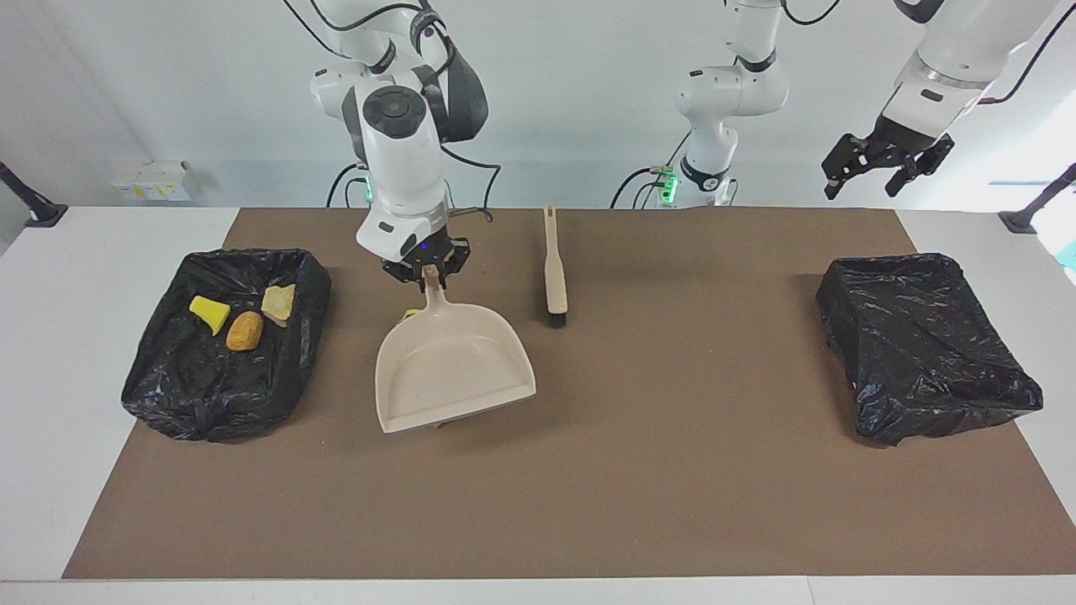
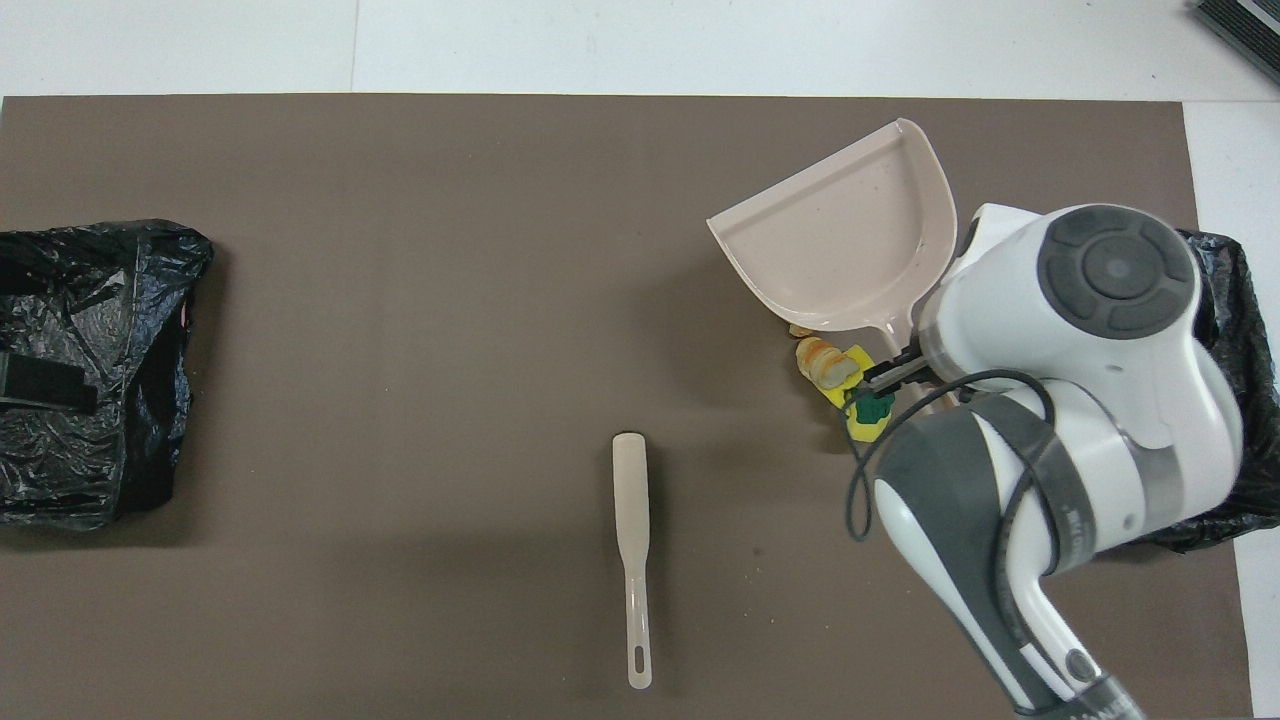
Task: Sweep and dump trash in bin
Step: 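Bring the dustpan back to the table center with the right gripper, then hold the dustpan on the table with the right gripper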
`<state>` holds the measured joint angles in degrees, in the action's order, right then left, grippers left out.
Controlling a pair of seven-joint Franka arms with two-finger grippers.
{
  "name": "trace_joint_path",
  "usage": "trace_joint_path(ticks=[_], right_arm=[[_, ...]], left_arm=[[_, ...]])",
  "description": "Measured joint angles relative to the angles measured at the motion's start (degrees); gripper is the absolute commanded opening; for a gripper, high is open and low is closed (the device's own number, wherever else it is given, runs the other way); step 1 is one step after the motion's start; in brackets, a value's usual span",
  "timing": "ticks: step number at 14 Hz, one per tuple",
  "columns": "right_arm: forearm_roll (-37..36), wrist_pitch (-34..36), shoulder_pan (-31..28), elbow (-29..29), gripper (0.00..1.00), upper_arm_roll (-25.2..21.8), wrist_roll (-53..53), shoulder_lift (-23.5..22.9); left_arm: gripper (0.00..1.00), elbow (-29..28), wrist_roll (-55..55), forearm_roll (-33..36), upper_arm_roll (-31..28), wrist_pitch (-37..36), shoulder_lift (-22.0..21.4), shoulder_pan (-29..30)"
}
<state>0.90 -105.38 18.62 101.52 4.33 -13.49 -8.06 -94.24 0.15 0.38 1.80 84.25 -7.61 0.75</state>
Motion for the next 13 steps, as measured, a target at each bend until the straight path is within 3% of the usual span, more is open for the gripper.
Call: trace_joint_path(ticks=[8, 13], right_arm=[[1.41, 1.71, 11.74, -18.98, 0.0, 0.11, -15.44, -21.35], [1.42, 1.42, 11.86, -24.62, 0.0, -0.31, -20.22, -28.36]], left_arm=[[1.0, 0.01, 0.0, 0.0, 0.01, 0.12, 0.0, 0.25], [1.0, 0.02, 0.0, 0.0, 0.01, 0.14, 0.0, 0.25]])
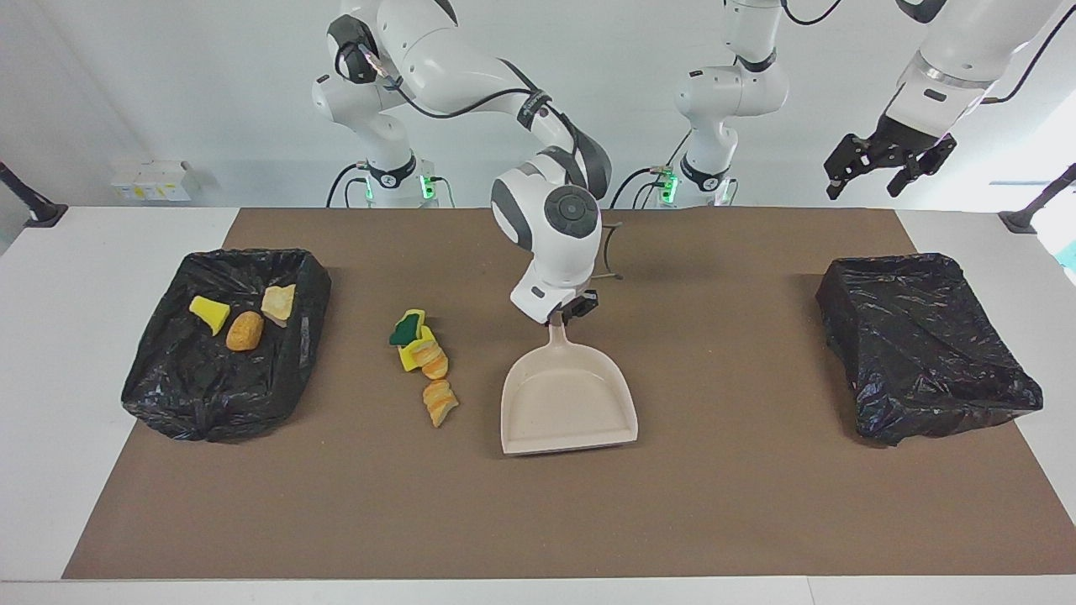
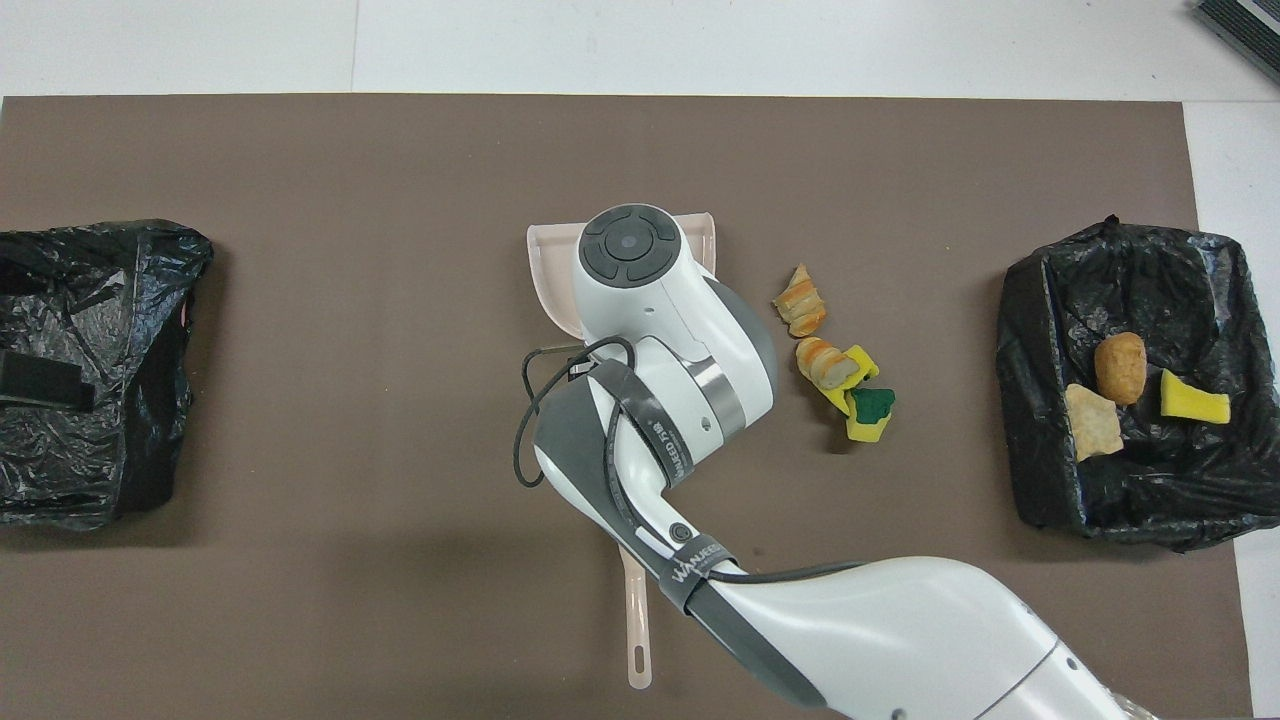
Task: Sweep and dump trash in bin
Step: 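Hold the dustpan on the table with the right gripper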
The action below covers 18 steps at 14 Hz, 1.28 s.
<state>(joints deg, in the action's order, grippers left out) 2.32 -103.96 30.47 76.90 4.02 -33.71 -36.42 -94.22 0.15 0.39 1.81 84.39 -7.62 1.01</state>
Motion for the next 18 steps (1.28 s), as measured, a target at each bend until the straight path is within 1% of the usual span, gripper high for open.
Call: trace_joint_path(ticks=[1, 7, 11, 14, 18], right_arm=[[0.07, 0.0, -0.06, -0.38, 0.99, -0.01, -0.08, -0.3], [0.08, -0.52, -0.42, -1.66, 1.0, -0.15, -0.06, -0.08], [0.05, 2.82, -0.78, -2.35, 1.0, -0.45, 3.82, 1.69], [-0.49, 6.08, -1.99, -2.65, 1.0, -1.29, 11.37, 4.08], [-2.3, 9.27, -8.52, -2.84, 1.0, -1.5, 23.49, 8.33]], left_arm=[[1.0, 0.0, 0.0, 0.0, 0.0, 0.0, 0.0, 0.0], [1.0, 0.0, 0.0, 0.0, 0.0, 0.02, 0.0, 0.0], [1.0, 0.0, 0.0, 0.0, 0.0, 0.02, 0.0, 0.0], [1.0, 0.0, 0.0, 0.0, 0.0, 0.02, 0.0, 0.0], [1.0, 0.0, 0.0, 0.0, 0.0, 0.02, 0.0, 0.0]])
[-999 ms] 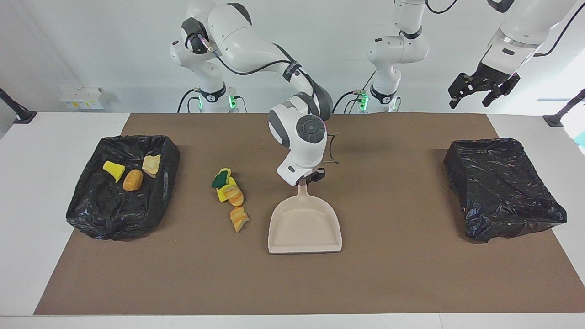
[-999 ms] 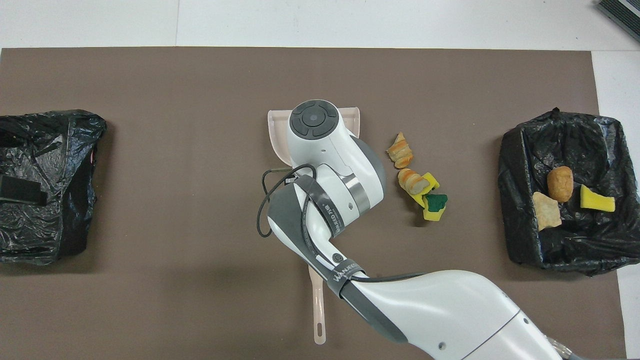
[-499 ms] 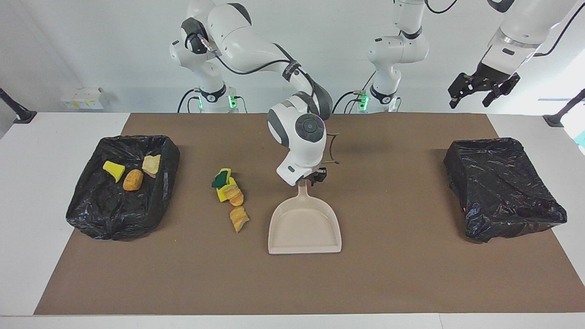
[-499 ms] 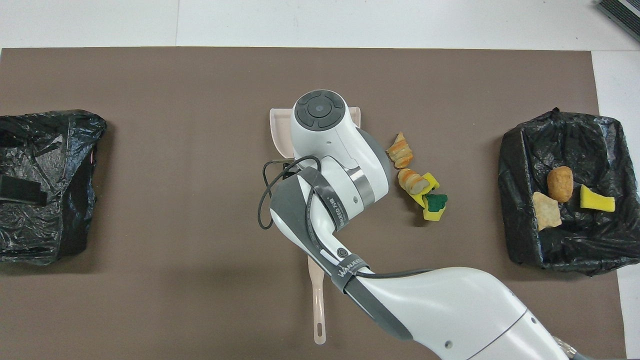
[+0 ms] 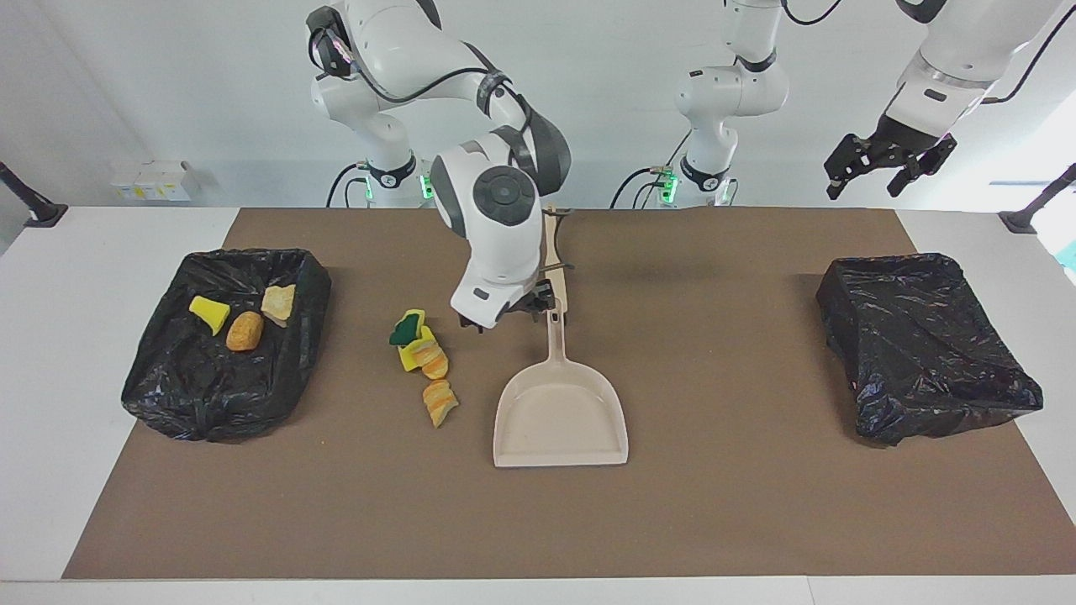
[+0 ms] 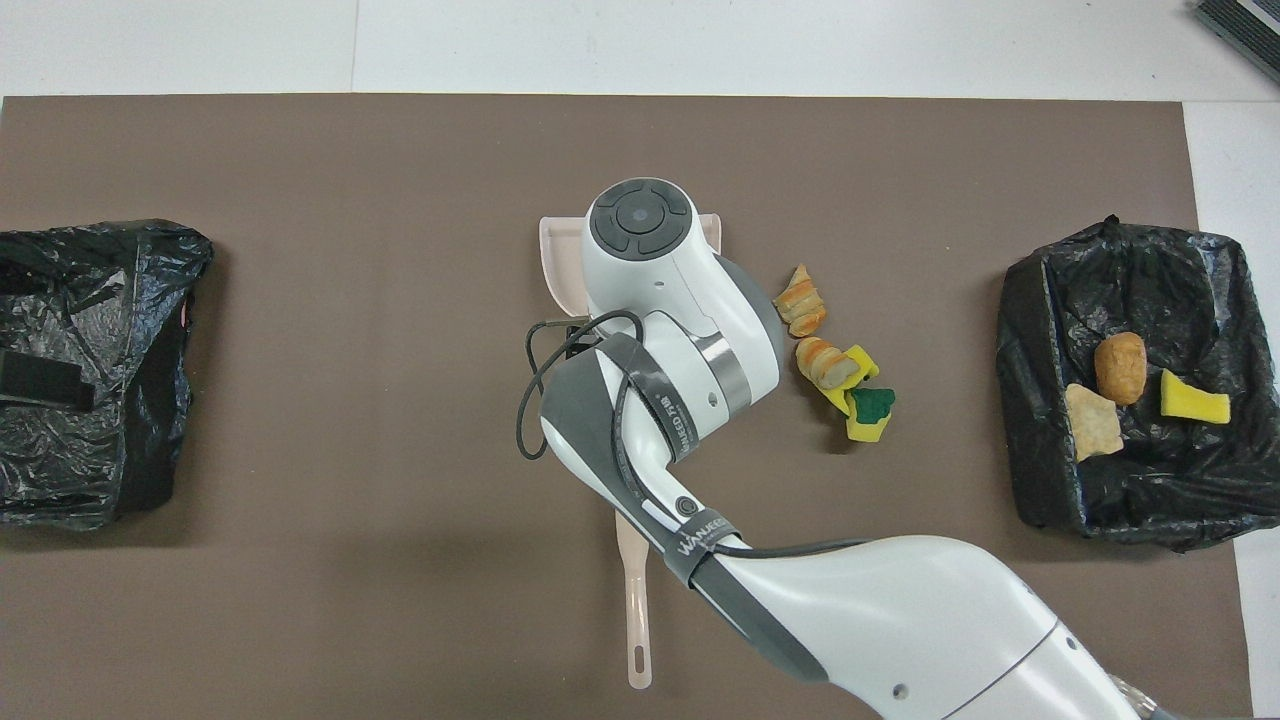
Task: Sweep and dump trash in bin
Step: 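Hold the dustpan on the table with the right gripper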
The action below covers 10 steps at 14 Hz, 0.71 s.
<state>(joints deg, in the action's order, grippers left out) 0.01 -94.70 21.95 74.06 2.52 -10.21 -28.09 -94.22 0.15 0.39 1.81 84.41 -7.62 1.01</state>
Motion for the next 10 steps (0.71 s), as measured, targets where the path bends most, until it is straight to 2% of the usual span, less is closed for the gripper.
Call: trace_joint_path(ticks=[4, 10], right_arm=[[-4.96, 0.91, -5.4, -0.01, 1.0, -0.02, 10.64, 3.32], [-6.15, 1.54, -12.05, -0.08, 1.0, -0.86, 11.8, 7.47]], left_arm=[[1.0, 0.0, 0.0, 0.0, 0.0, 0.0, 0.0, 0.0], [1.0, 0.0, 0.0, 0.0, 0.0, 0.0, 0.0, 0.0]])
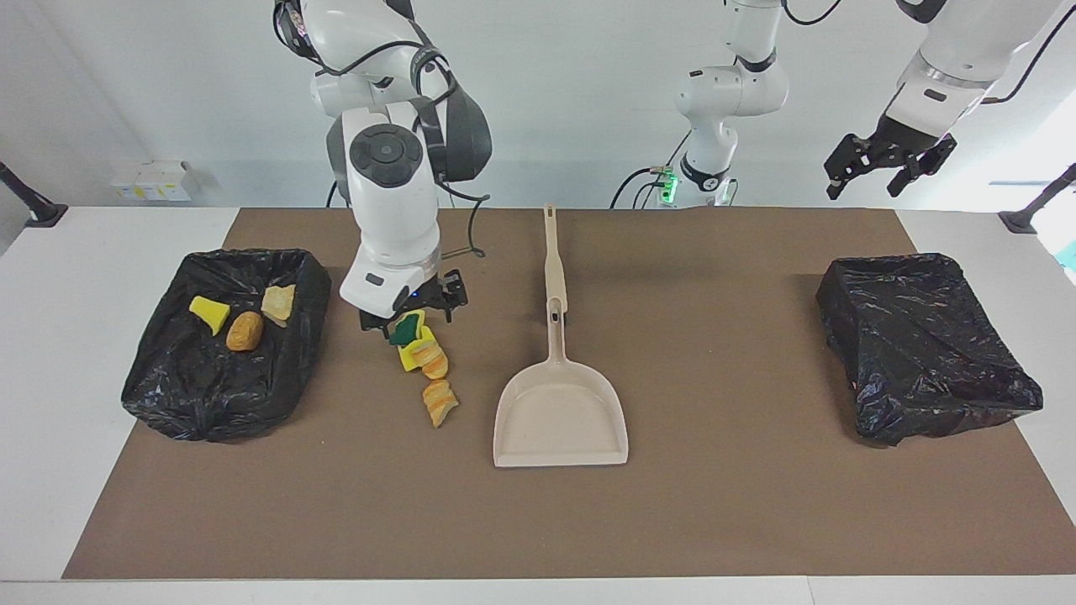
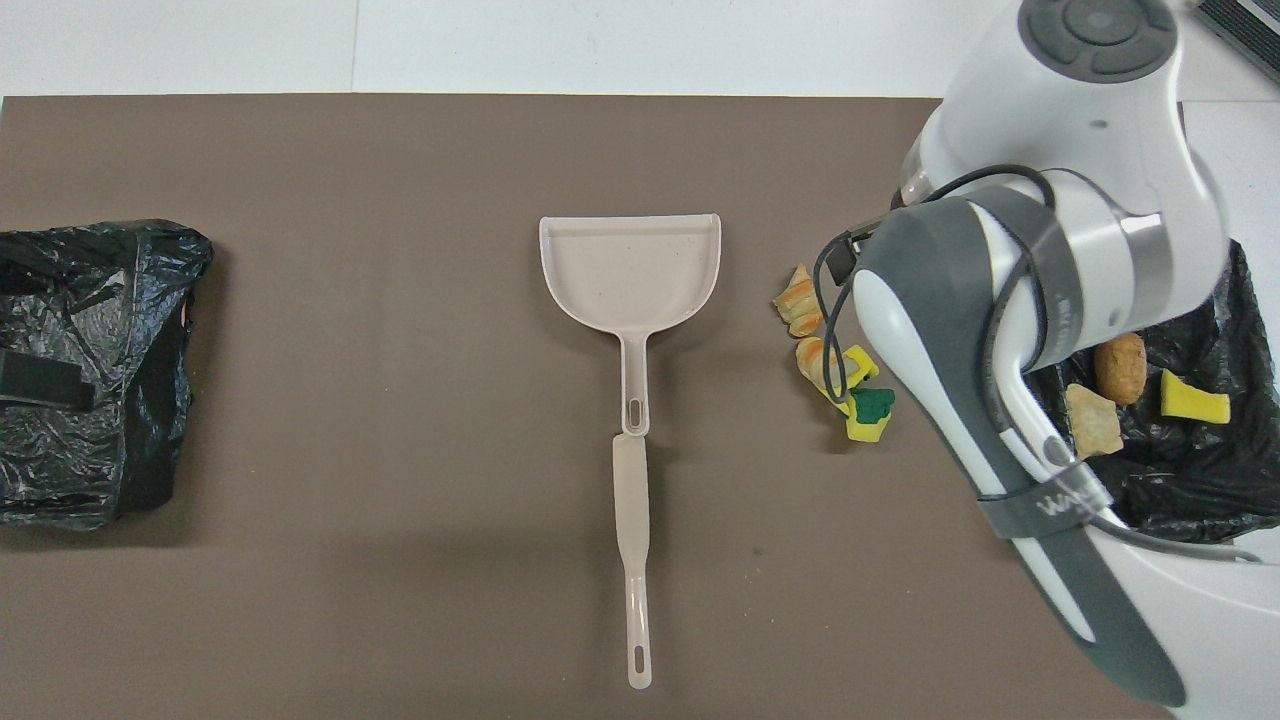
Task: Sweep and dump trash in bin
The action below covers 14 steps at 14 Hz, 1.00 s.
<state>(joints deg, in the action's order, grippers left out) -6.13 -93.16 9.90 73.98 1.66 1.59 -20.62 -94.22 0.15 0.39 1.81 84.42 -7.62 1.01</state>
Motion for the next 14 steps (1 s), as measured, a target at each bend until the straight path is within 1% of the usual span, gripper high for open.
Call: trace_joint_path(ticks=[4, 7, 9, 11, 14], right_arm=[[0.29, 0.0, -3.02, -0.03, 1.0, -2.97, 0.0, 3.14], [0.93, 0.07, -4.88, 0.05, 1.0, -3.22, -0.37, 5.15], [2.87, 0.87, -6.53, 0.75, 1.0, -3.31, -0.41, 7.1], [3.89, 1.18, -7.88, 2.64, 1.0, -3.41, -1.02, 9.63], [4.06, 2.08, -8.45, 8.03, 1.0, -3.44, -4.74, 14.64]], left_arm=[[1.0, 0.0, 0.0, 0.0, 0.0, 0.0, 0.0, 0.0], [1.0, 0.0, 0.0, 0.0, 0.0, 0.0, 0.0, 0.0], [1.0, 0.0, 0.0, 0.0, 0.0, 0.0, 0.0, 0.0], [1.0, 0.0, 0.0, 0.0, 0.0, 0.0, 0.0, 0.0], [1.0, 0.0, 0.0, 0.0, 0.0, 0.0, 0.0, 0.0]])
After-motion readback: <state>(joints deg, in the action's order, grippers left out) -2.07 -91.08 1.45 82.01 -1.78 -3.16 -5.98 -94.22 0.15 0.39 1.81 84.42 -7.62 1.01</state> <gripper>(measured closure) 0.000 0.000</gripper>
